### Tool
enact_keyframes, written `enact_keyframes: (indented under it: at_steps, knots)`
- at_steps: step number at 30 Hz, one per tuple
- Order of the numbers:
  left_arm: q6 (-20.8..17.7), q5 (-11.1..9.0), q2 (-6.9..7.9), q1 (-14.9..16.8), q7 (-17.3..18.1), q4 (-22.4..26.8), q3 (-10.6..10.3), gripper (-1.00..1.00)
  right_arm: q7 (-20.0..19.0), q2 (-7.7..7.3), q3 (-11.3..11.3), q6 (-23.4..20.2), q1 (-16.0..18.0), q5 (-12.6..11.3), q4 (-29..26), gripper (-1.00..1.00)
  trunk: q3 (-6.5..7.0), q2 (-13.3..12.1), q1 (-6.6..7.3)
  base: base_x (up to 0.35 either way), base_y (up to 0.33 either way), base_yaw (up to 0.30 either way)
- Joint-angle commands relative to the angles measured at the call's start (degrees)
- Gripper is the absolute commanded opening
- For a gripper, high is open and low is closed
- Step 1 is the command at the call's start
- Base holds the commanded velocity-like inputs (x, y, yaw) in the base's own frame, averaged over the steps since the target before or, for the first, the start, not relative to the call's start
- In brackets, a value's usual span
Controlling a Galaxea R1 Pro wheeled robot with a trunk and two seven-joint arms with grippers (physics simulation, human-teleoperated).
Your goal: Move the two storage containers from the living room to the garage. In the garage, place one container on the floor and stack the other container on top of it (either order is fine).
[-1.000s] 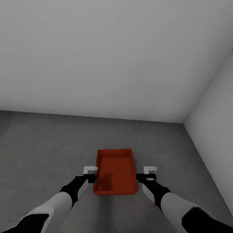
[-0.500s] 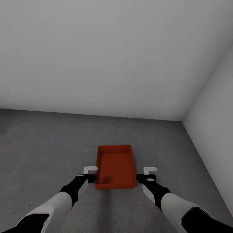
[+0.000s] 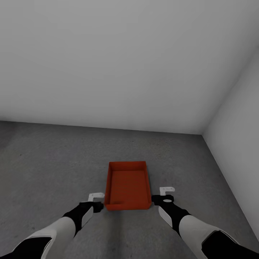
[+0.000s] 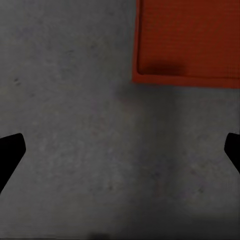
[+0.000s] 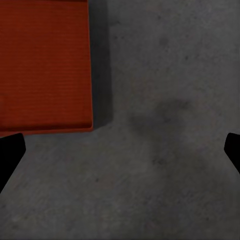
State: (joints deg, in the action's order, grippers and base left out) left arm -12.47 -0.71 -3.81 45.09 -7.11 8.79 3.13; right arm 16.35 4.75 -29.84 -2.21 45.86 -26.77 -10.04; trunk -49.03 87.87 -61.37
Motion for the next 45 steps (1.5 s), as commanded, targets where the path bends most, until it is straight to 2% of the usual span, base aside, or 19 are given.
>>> enact_keyframes:
  at_steps: [1,4,8,18,21,23,30,32,34,39,42,45]
  knots:
    - [-0.30,-1.04,0.18,0.00,-0.14,-0.08,0.30,1.00,0.31,-0.02,-0.49,-0.25,0.02,-0.35,-0.08,1.00,-0.04,0.02,0.00,0.000,0.000,0.000]
    - [-0.23,-3.26,0.49,0.00,-0.01,-0.35,0.29,1.00,0.28,0.05,-0.51,-0.25,0.14,-0.34,-0.08,1.00,-0.04,0.02,0.00,0.000,0.000,0.000]
    - [-0.26,-4.50,0.61,0.00,0.02,-0.46,0.30,1.00,0.26,0.07,-0.52,-0.50,0.19,-0.33,-0.12,1.00,-0.04,0.02,0.00,0.000,0.000,0.000]
    - [-0.36,-4.74,0.89,0.00,-0.11,-0.50,0.29,1.00,0.35,0.11,-0.53,-0.64,0.20,-0.38,-0.08,1.00,-0.04,0.02,0.00,0.000,0.000,0.000]
    - [-0.36,-4.74,1.32,0.00,-0.19,-0.51,0.25,1.00,0.42,1.78,-0.49,-0.33,0.20,-0.12,0.95,1.00,-0.04,0.02,0.00,0.000,0.000,0.000]
    - [-0.36,-4.85,1.45,0.00,-0.25,-0.70,0.23,1.00,0.41,2.22,-0.49,-0.25,0.20,-0.09,1.33,1.00,-0.04,0.02,0.00,0.000,0.000,0.000]
    - [-0.18,-5.02,2.32,0.00,-0.27,-2.34,0.22,1.00,-0.05,2.44,-0.49,-0.15,0.44,-0.11,1.59,1.00,-0.04,0.02,0.00,0.000,0.000,0.000]
    - [-0.05,-5.09,2.69,0.00,-0.22,-4.12,0.21,1.00,-0.08,2.43,-0.49,-0.16,0.41,-0.12,1.60,1.00,-0.04,0.02,0.00,0.000,0.000,0.000]
    - [0.77,-5.14,3.11,0.00,-0.20,-6.47,0.21,1.00,-0.07,2.33,-0.49,-0.14,-0.73,-0.10,1.62,1.00,-0.04,0.02,0.00,0.000,0.000,0.000]
    - [3.27,-5.17,3.88,-0.43,-0.18,-8.33,0.17,1.00,-0.01,1.99,-0.49,0.23,-7.04,0.09,2.96,1.00,-0.04,0.02,0.00,0.000,0.000,0.000]
    - [3.72,-5.18,4.01,-0.50,-0.18,-8.52,0.19,1.00,-0.05,1.87,-0.49,0.86,-9.67,0.08,4.81,1.00,-0.04,0.02,0.00,0.000,0.000,0.000]
    - [3.85,-5.18,4.08,-1.23,-0.21,-8.59,0.21,1.00,-0.42,1.84,-0.49,2.41,-12.39,0.12,8.92,1.00,-0.04,0.02,0.00,0.000,0.000,0.000]
